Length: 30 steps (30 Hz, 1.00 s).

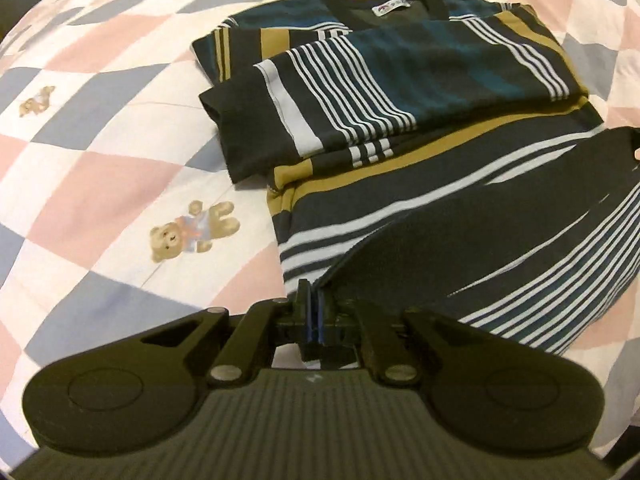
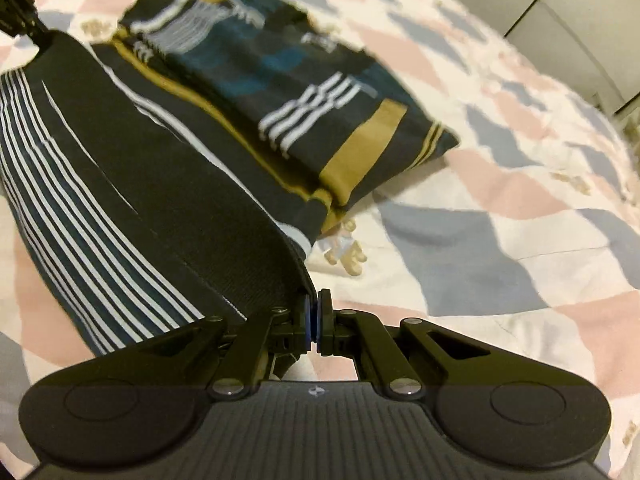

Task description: Fold clothes

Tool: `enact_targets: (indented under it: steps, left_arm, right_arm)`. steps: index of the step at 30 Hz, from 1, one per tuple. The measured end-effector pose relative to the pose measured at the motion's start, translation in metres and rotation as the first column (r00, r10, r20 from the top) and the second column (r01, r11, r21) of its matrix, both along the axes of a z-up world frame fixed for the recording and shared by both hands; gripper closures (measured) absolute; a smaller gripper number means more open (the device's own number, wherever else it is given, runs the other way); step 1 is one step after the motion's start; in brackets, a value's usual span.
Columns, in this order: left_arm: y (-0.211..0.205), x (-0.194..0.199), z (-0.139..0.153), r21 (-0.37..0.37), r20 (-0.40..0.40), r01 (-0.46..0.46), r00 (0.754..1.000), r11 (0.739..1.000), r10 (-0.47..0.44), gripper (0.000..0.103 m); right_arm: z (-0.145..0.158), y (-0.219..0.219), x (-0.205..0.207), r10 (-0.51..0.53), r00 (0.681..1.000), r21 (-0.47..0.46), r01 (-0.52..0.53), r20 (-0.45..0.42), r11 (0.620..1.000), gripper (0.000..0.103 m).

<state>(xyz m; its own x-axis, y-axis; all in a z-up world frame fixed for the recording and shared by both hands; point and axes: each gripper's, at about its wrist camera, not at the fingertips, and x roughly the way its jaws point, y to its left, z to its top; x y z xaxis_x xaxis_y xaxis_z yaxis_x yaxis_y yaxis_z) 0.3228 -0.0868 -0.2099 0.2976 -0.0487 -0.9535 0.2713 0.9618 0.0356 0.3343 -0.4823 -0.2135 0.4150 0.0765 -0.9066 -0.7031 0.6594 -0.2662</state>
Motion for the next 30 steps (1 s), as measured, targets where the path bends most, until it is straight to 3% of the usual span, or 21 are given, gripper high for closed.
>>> enact_targets:
  steps: [7,8,9,10,11,13,15,17,19,21,23,26,29,30]
  left_arm:
    - [0.008,0.018,-0.028,-0.004,-0.056,-0.032,0.998,0.999,0.032,0.092]
    - [0.01,0.018,-0.03,-0.011,-0.061,-0.045,0.997,0.999,0.044,0.092]
    - [0.013,0.014,-0.024,-0.019,-0.055,-0.078,0.995,0.997,0.077,0.089]
    - [0.017,0.01,-0.019,-0.027,-0.05,-0.112,0.993,0.993,0.11,0.081]
    - [0.024,0.002,-0.01,-0.009,-0.031,-0.155,0.988,0.988,0.154,0.075]
    - [0.037,-0.015,0.006,0.023,0.008,-0.24,0.971,0.97,0.24,0.071]
    - [0.046,-0.033,0.022,-0.044,0.014,-0.293,0.956,0.955,0.294,0.075]
    - [0.035,-0.048,0.035,-0.121,0.01,-0.258,0.965,0.958,0.261,0.078]
    - [0.012,-0.059,0.039,-0.118,0.033,-0.155,0.987,0.981,0.16,0.079]
    - [-0.001,-0.069,0.031,-0.069,0.039,-0.15,0.988,0.986,0.152,0.079]
    - [0.008,-0.079,0.022,-0.101,0.004,-0.268,0.963,0.958,0.27,0.078]
    - [0.031,-0.094,0.017,-0.164,-0.026,-0.415,0.909,0.895,0.417,0.067]
    - [0.054,-0.107,0.008,-0.285,-0.133,-0.52,0.853,0.805,0.504,0.052]
    - [0.057,-0.109,0.002,-0.33,-0.168,-0.542,0.84,0.773,0.517,0.052]
  right_arm:
    - [-0.038,0.004,0.015,-0.034,0.997,-0.029,0.032,-0.063,0.999,0.103]
    - [-0.044,0.005,0.017,-0.052,0.996,-0.043,0.049,-0.069,0.998,0.099]
    - [-0.05,0.006,0.018,-0.07,0.995,-0.057,0.066,-0.075,0.996,0.074]
    - [-0.055,0.007,0.02,-0.089,0.993,-0.068,0.084,-0.079,0.994,0.065]
    - [-0.046,0.003,0.014,-0.128,0.99,-0.031,0.126,-0.065,0.992,0.054]
    - [-0.03,-0.006,0.003,-0.205,0.978,0.047,0.206,-0.042,0.977,0.054]
    - [-0.014,-0.014,-0.008,-0.282,0.959,0.125,0.283,-0.025,0.951,0.053]
    - [0.002,-0.023,-0.02,-0.358,0.934,0.204,0.354,-0.014,0.913,0.053]
    - [0.018,-0.032,-0.031,-0.433,0.901,0.282,0.418,-0.01,0.864,0.053]
    - [0.025,-0.033,-0.047,-0.474,0.88,0.325,0.454,-0.021,0.829,0.053]
    - [0.022,-0.028,-0.067,-0.487,0.872,0.336,0.471,-0.041,0.815,0.055]
    - [0.012,-0.037,-0.081,-0.546,0.831,0.339,0.545,-0.102,0.767,0.054]
    - [0.003,-0.056,-0.085,-0.585,0.793,0.372,0.602,-0.172,0.707,0.045]
    - [0.0,-0.062,-0.086,-0.594,0.78,0.385,0.619,-0.196,0.685,0.036]
